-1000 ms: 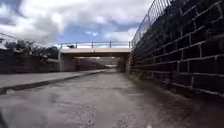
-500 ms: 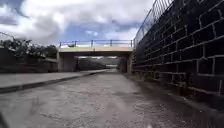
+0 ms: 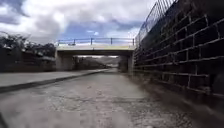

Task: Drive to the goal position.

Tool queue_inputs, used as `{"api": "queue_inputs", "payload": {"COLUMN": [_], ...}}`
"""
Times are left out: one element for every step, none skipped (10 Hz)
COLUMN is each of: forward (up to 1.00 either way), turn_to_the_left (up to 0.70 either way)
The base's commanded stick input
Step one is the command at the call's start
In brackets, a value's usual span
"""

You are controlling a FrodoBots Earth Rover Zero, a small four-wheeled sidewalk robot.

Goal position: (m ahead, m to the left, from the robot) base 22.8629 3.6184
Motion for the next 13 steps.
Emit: {"api": "queue_inputs", "payload": {"forward": [1.0, 1.0, 1.0, 1.0, 1.0, 1.0, 1.0, 1.0, 1.0, 1.0, 1.0, 1.0, 1.0], "turn_to_the_left": [0.0, 0.0, 0.0, 0.0, 0.0, 0.0, 0.0, 0.0, 0.0, 0.0, 0.0, 0.0, 0.0]}}
